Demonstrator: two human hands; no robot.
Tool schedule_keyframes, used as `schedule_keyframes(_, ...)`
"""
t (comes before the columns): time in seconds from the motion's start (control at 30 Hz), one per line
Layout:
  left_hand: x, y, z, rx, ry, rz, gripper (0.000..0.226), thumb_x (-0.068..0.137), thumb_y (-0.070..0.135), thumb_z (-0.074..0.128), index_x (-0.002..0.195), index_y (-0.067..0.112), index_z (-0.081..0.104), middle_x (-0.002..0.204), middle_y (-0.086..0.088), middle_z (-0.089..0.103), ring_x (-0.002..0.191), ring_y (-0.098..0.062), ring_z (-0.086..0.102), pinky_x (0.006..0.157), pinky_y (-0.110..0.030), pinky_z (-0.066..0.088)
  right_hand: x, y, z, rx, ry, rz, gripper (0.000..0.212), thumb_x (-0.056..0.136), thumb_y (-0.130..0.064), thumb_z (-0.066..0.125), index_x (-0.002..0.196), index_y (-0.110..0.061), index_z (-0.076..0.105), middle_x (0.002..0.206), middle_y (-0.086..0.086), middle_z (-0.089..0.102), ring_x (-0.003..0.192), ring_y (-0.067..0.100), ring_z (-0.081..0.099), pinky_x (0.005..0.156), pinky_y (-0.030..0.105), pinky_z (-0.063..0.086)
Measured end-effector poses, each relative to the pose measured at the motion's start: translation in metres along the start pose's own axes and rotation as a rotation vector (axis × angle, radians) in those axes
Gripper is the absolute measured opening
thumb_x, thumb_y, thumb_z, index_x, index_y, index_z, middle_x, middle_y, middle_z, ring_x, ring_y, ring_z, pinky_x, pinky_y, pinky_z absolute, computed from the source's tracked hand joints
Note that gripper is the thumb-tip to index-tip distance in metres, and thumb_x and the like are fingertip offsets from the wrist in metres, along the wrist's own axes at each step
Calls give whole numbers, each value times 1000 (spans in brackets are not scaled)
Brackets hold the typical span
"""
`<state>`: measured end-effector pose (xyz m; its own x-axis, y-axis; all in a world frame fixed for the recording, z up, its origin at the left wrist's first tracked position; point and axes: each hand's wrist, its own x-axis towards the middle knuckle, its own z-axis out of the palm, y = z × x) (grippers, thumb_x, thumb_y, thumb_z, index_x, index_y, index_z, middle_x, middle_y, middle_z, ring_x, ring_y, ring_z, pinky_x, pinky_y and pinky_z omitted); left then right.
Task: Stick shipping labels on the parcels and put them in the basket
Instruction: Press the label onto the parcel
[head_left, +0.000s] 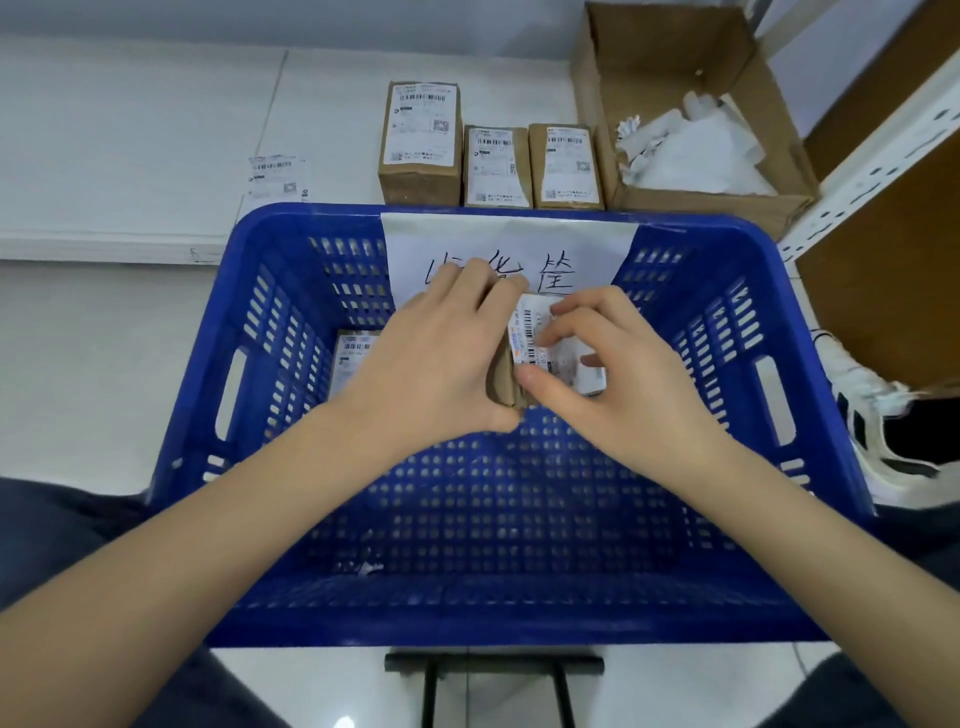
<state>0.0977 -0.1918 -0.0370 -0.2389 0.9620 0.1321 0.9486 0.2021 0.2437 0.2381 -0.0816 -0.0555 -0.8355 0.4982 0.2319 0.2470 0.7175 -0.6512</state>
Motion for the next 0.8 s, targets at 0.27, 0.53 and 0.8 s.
schedule_keyframes(0.27, 1, 1, 2, -14, -21, -9, 93, 50, 37, 84, 131, 5, 50, 112, -11, 54, 100, -29, 52, 62, -28, 35, 1, -1, 1, -127, 16, -158, 27, 87, -32, 49, 87, -10, 64, 103, 4, 57, 93, 22, 58, 57, 46, 52)
schedule_keyframes(0.53, -1, 4, 4, -55, -19, 63, 95, 48, 34, 84, 131, 2, 51, 112, -9, 58, 98, -29, 53, 68, -28, 40, 3, 0, -5, -177, -33, -240, 44, 88, -52, 46, 78, -11, 58, 83, -1, 54, 76, 15, 51, 50, 39, 46)
schedule_keyframes(0.8, -2, 4, 8, -91, -26, 101, 99, 45, 34, 86, 132, 1, 50, 111, -10, 59, 98, -30, 53, 69, -42, 55, 7, 8, -7, -86, -170, -162, 34, 90, -50, 40, 76, -20, 49, 73, -14, 42, 67, 7, 42, 59, 39, 46)
